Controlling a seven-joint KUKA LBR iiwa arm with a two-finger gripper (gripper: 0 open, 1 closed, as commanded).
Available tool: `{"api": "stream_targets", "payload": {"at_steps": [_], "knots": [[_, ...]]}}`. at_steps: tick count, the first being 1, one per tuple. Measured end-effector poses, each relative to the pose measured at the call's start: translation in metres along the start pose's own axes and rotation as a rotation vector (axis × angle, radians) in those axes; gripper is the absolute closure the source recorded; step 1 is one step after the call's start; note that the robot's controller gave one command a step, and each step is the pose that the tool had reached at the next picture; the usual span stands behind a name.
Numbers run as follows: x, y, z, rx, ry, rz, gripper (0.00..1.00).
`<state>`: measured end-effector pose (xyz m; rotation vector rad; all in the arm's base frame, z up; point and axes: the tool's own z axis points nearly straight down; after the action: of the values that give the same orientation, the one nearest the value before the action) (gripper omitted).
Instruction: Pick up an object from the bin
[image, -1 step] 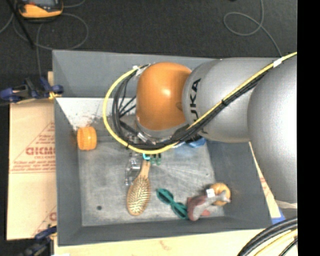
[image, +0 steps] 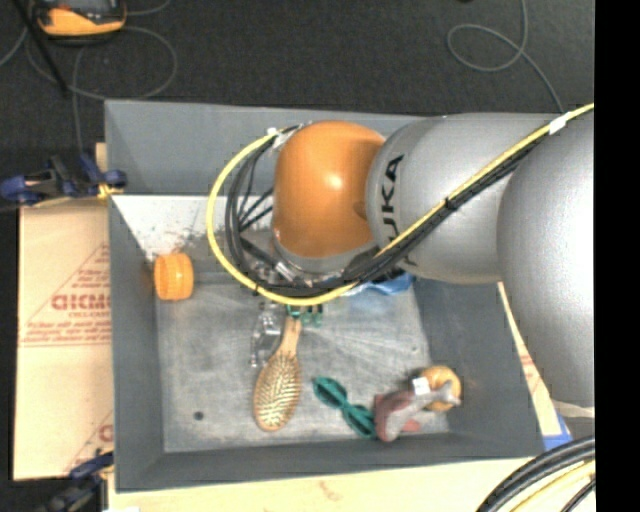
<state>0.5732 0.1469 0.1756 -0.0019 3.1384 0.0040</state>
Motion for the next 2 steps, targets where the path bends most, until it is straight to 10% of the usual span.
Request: {"api": "stream_targets", "payload": {"at_steps": [1,2], "knots": [[0.008,-0.013,0.027,0.0,-0.009,-0.156,0.0],[0.018,-0.046,0.098,-0.001,0.011,-0.267,1.0]]}}
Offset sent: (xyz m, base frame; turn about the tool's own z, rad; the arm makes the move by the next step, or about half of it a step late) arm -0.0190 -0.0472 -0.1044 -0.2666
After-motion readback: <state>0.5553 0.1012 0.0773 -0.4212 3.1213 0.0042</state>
